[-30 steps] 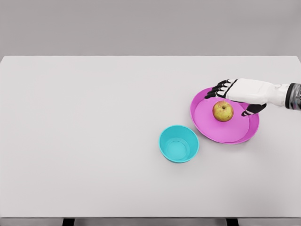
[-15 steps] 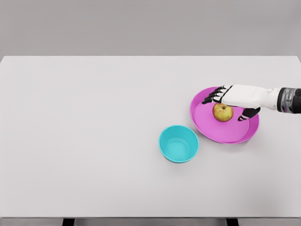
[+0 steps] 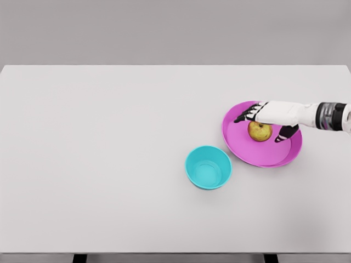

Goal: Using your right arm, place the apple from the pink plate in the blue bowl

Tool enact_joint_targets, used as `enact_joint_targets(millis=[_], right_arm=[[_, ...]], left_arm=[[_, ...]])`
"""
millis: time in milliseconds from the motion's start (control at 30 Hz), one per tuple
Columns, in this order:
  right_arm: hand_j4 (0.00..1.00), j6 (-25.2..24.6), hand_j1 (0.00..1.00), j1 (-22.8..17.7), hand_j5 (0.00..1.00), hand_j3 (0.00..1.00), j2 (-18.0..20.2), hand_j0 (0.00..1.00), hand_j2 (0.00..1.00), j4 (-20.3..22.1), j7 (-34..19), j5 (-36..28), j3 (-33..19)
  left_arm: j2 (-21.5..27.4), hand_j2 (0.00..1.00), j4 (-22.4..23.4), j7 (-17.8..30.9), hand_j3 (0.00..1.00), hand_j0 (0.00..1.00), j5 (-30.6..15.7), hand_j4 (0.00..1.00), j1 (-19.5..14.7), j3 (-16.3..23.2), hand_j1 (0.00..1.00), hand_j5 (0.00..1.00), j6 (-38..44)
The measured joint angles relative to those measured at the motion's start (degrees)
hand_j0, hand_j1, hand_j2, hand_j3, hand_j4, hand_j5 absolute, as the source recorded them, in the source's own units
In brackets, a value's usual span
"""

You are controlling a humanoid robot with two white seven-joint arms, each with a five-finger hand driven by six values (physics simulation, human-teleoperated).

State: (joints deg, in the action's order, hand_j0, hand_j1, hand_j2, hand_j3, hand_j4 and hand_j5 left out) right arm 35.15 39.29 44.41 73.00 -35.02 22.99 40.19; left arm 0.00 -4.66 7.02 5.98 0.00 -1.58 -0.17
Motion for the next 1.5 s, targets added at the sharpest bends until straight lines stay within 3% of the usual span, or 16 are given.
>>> enact_joint_targets(millis=[100, 133, 267, 500, 933, 1500], right_arm=[[0.95, 0.0, 0.95, 0.0, 0.95, 0.95, -0.2, 0.95, 0.95, -0.4, 0.0, 0.0, 0.5], [0.83, 0.0, 0.83, 0.0, 0.83, 0.83, -0.2, 0.83, 0.83, -0.5, 0.0, 0.0, 0.6], [0.63, 0.0, 0.63, 0.0, 0.63, 0.63, -0.2, 0.63, 0.63, -0.8, 0.0, 0.0, 0.8], [0.49, -0.1, 0.49, 0.0, 0.49, 0.49, -0.2, 0.49, 0.49, -0.8, 0.0, -0.1, 0.9], [0.5, 0.0, 0.5, 1.3, 0.5, 0.5, 0.4, 0.5, 0.5, 2.3, 0.0, 0.2, 0.1], [0.5, 0.0, 0.5, -0.5, 0.5, 0.5, 3.7, 0.5, 0.5, 20.2, 0.0, 0.1, -1.5]], left_arm=[[0.0, 1.0, 0.0, 0.0, 1.0, 1.0, 0.0, 1.0, 0.0, 0.0, 1.0, 1.0, 0.0], [0.0, 1.0, 0.0, 0.0, 1.0, 1.0, 0.0, 1.0, 0.0, 0.0, 1.0, 1.0, 0.0], [0.0, 1.0, 0.0, 0.0, 1.0, 1.0, 0.0, 1.0, 0.0, 0.0, 1.0, 1.0, 0.0], [0.0, 1.0, 0.0, 0.0, 1.0, 1.0, 0.0, 1.0, 0.0, 0.0, 1.0, 1.0, 0.0], [0.0, 1.0, 0.0, 0.0, 1.0, 1.0, 0.0, 1.0, 0.0, 0.0, 1.0, 1.0, 0.0], [0.0, 1.0, 0.0, 0.0, 1.0, 1.0, 0.0, 1.0, 0.0, 0.0, 1.0, 1.0, 0.0]])
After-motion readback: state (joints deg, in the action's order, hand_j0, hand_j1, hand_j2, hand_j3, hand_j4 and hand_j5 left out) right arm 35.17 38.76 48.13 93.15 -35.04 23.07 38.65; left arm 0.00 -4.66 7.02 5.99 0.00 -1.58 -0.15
